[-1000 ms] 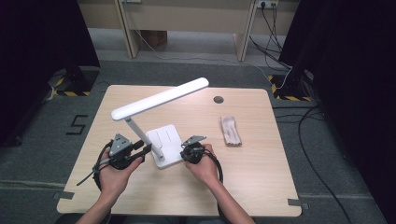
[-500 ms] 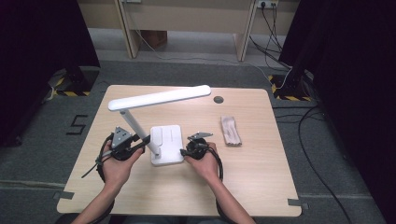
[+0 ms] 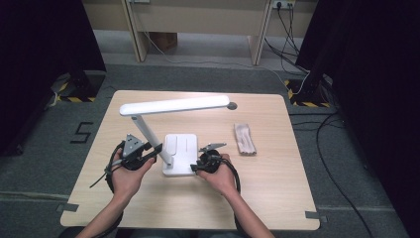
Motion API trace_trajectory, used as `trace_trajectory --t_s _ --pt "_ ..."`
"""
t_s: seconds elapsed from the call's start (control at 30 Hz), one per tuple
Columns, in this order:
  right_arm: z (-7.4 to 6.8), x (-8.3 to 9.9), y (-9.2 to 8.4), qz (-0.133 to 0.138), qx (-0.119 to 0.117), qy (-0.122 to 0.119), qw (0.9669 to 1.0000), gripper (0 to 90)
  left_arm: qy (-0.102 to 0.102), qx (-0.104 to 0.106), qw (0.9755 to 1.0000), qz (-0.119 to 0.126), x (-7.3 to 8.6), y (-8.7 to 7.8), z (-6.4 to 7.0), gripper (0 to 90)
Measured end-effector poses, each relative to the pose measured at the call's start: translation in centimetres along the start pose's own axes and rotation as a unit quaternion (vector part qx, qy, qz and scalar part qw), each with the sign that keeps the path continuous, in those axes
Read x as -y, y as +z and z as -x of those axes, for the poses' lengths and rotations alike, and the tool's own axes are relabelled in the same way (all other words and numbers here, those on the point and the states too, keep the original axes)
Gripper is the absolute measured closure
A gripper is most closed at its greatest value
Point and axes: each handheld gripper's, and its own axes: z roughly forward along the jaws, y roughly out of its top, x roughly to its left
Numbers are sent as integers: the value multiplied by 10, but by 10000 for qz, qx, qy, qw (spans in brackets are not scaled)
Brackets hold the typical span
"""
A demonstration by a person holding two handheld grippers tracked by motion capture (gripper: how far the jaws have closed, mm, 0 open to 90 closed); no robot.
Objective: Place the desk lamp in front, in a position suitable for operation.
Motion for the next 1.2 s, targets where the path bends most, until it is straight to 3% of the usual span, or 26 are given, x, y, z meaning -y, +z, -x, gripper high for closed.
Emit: trace_trajectory --t_s 0.3,0.4,0.47,0.57,0.73,0.9,1.03,1.2 --pt "7 15 -23 -232 90 -117 9996 608 123 236 9996 -26 2 -2 24 626" --pt "17 16 -41 31 316 28 9995 587 163 260 9995 -36 2 -2 27 623" --pt "30 15 -55 288 676 163 9972 564 204 274 9994 -46 3 -3 31 621" --pt "55 12 -72 422 1478 87 9881 515 205 317 9993 -40 3 -3 34 616" --pt "88 11 -83 530 2052 385 9765 470 251 487 9985 -32 7 -7 37 601" --pt "102 13 -87 530 2219 535 9721 441 362 730 9966 128 14 -18 25 483" --pt "106 17 -91 558 2251 619 9708 442 359 690 9970 55 22 -29 17 402" --pt "109 24 -94 601 2278 743 9690 444 307 695 9971 46 29 -38 15 382"
